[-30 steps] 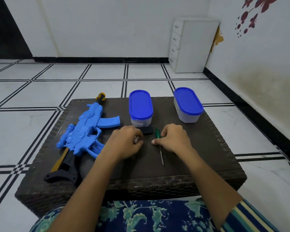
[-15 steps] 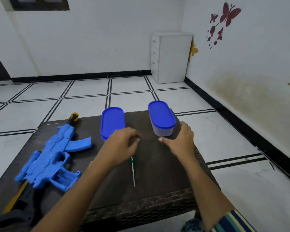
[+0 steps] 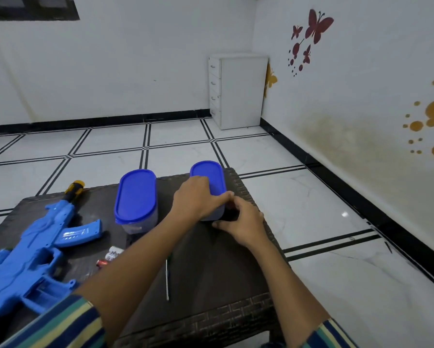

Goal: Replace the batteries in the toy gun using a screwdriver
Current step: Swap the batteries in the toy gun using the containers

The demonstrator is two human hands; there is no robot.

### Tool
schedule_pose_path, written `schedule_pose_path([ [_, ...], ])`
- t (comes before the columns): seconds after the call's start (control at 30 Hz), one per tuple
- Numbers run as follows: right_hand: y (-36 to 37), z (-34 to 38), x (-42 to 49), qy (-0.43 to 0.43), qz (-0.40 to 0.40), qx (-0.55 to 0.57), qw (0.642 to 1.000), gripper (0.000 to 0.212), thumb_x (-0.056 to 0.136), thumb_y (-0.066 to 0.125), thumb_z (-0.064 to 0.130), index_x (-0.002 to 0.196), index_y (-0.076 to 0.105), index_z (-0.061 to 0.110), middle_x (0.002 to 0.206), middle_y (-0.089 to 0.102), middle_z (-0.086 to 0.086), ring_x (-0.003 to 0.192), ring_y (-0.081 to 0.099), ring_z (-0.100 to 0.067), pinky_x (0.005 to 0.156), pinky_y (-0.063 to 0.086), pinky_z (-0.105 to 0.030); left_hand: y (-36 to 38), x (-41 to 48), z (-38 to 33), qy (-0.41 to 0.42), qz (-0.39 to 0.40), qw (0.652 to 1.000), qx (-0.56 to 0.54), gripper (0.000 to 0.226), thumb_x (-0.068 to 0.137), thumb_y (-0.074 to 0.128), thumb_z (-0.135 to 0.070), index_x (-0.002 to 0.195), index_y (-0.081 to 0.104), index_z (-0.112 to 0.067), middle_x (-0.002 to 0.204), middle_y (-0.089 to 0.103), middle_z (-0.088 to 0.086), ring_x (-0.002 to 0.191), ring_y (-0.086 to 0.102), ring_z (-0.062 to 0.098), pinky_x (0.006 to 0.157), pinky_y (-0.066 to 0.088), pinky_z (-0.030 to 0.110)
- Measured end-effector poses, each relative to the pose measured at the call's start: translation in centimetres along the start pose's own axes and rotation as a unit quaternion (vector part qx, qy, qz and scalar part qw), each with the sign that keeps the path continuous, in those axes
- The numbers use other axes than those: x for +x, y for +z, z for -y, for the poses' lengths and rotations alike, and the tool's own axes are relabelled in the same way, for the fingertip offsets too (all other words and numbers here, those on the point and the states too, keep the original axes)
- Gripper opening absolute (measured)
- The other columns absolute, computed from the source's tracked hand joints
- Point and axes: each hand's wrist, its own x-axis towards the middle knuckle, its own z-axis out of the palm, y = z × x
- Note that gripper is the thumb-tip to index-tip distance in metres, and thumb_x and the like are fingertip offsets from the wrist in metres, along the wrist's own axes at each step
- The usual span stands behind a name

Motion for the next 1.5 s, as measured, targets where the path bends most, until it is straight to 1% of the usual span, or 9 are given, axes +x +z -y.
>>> schedule_pose_path([
  [0.2,-0.4,-0.3,-1.4,-0.021,0.035,0.023,0.999,0.070,0.046,0.080,0.059,0.108,0.061,0.033,0.100,0.068,0.016,0.098,0.062,-0.009,0.089,0.052,-0.044,-1.4,-1.2,-0.9,-0.024,0.036,0.999,0.033,0.056,0.070,0.066,-0.062,0.059,0.036,-0.016,0.060,0.036,-0.001,0.055,0.038,0.014,0.049,0.030,0.027],
  [0.33,-0.3,0.7,-2.1,-0.030,0.042,-0.047,0.998,0.084,0.043,0.083,0.067,0.116,0.057,0.034,0.114,0.063,0.012,0.114,0.053,-0.014,0.100,0.041,-0.041,-2.0,-1.1,-1.9,-0.022,0.071,0.993,0.088,0.057,0.068,0.068,-0.064,0.063,0.037,-0.017,0.067,0.040,-0.002,0.058,0.041,0.013,0.052,0.036,0.027],
  [0.57,1.9,2.4,-2.4,-0.014,-0.062,-0.037,0.997,0.087,0.039,0.067,0.088,0.106,0.058,0.034,0.112,0.063,0.017,0.114,0.050,-0.011,0.099,0.034,-0.043,-2.7,-1.4,-1.4,0.014,0.075,0.994,0.079,0.051,0.081,0.058,-0.056,0.058,0.037,-0.016,0.057,0.039,-0.001,0.054,0.039,0.015,0.052,0.036,0.029],
  [0.9,2.7,3.4,-2.0,-0.056,-0.117,-0.129,0.983,0.067,0.051,0.071,0.077,0.096,0.062,0.028,0.097,0.067,0.014,0.102,0.054,-0.015,0.084,0.035,-0.040,-3.4,-1.2,0.1,0.076,0.087,0.991,0.062,0.056,0.090,0.051,-0.051,0.054,0.030,-0.014,0.051,0.031,0.001,0.049,0.029,0.013,0.053,0.030,0.028],
  [1.07,3.5,3.6,-1.6,-0.076,-0.150,-0.190,0.967,0.069,0.046,0.068,0.079,0.091,0.062,0.027,0.089,0.065,0.013,0.094,0.051,-0.015,0.071,0.019,-0.034,-3.9,-0.8,1.7,0.082,0.099,0.991,0.023,0.057,0.088,0.049,-0.052,0.051,0.034,-0.011,0.047,0.031,0.003,0.049,0.030,0.017,0.058,0.038,0.035],
  [1.23,3.8,3.5,-1.5,-0.091,-0.165,-0.209,0.959,0.083,0.044,0.065,0.084,0.099,0.066,0.022,0.090,0.068,0.010,0.091,0.053,-0.016,0.071,0.026,-0.035,-4.3,-0.7,2.3,0.064,0.111,0.992,-0.015,0.050,0.088,0.051,-0.046,0.056,0.045,-0.008,0.050,0.037,0.008,0.050,0.035,0.018,0.057,0.038,0.034],
  [1.37,3.9,3.4,-1.5,-0.078,-0.157,-0.212,0.961,0.084,0.046,0.067,0.082,0.105,0.066,0.022,0.095,0.069,0.009,0.095,0.053,-0.016,0.074,0.028,-0.037,-4.6,-0.7,1.8,0.062,0.137,0.989,-0.010,0.050,0.089,0.050,-0.044,0.055,0.042,-0.008,0.049,0.036,0.006,0.050,0.034,0.018,0.058,0.038,0.034],
  [1.43,3.7,3.2,-1.6,-0.073,-0.148,-0.203,0.965,0.078,0.048,0.067,0.080,0.102,0.065,0.024,0.094,0.068,0.011,0.097,0.052,-0.015,0.076,0.028,-0.037,-5.0,-0.6,1.5,0.067,0.160,0.985,-0.017,0.047,0.089,0.049,-0.042,0.059,0.047,-0.006,0.053,0.045,0.008,0.051,0.040,0.019,0.059,0.042,0.034],
  [1.5,3.1,3.0,-1.7,-0.046,-0.134,-0.166,0.976,0.064,0.052,0.067,0.078,0.091,0.065,0.028,0.088,0.067,0.013,0.101,0.050,-0.015,0.081,0.031,-0.039,-5.1,-0.5,1.7,0.086,0.157,0.983,-0.046,0.033,0.088,0.051,-0.031,0.077,0.067,-0.004,0.072,0.067,0.009,0.065,0.060,0.021,0.069,0.054,0.033],
])
